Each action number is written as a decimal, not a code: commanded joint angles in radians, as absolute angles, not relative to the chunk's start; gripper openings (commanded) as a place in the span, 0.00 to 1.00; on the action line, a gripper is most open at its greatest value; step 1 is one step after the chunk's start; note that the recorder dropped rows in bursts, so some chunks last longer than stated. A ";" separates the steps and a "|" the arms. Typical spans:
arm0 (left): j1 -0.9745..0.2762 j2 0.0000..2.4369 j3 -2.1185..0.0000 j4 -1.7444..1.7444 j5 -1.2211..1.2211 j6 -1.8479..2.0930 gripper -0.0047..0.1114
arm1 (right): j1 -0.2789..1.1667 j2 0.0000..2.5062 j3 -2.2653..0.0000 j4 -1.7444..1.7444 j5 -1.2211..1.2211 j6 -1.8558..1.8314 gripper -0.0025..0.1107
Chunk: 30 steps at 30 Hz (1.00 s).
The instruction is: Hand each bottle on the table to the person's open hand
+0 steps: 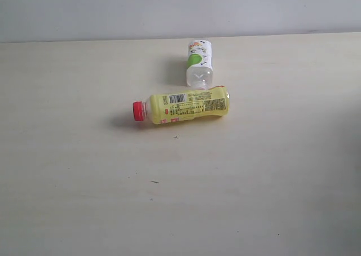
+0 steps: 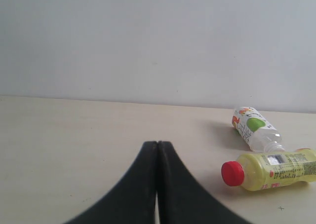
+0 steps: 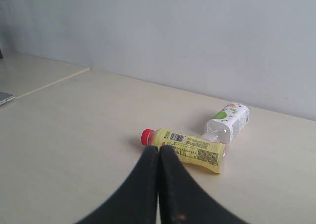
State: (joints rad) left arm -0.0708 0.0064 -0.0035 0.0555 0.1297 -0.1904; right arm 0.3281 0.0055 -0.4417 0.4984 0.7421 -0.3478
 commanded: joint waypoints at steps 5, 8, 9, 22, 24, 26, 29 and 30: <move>-0.070 0.000 0.000 0.048 0.129 -0.189 0.04 | 0.325 0.000 -0.437 0.497 0.738 -0.346 0.02; -0.070 0.000 0.000 0.048 0.129 -0.189 0.04 | 0.325 0.000 -0.437 0.497 0.738 -0.346 0.02; -0.070 0.000 0.000 0.048 0.129 -0.189 0.04 | 0.325 0.000 -0.437 0.497 0.738 -0.346 0.02; -0.070 0.000 0.000 0.048 0.129 -0.189 0.04 | 0.325 0.000 -0.437 0.497 0.738 -0.346 0.02; -0.070 0.000 0.000 0.048 0.129 -0.189 0.04 | 0.325 0.000 -0.437 0.497 0.738 -0.346 0.02; -0.070 0.000 0.000 0.048 0.129 -0.189 0.04 | 0.325 0.000 -0.437 0.495 0.720 -0.346 0.02; -0.070 0.000 0.000 0.048 0.129 -0.189 0.04 | 0.325 0.000 -0.436 0.557 0.573 -0.346 0.02; -0.070 0.000 0.000 0.048 0.129 -0.189 0.04 | 0.325 0.000 -0.436 0.580 0.523 -0.346 0.02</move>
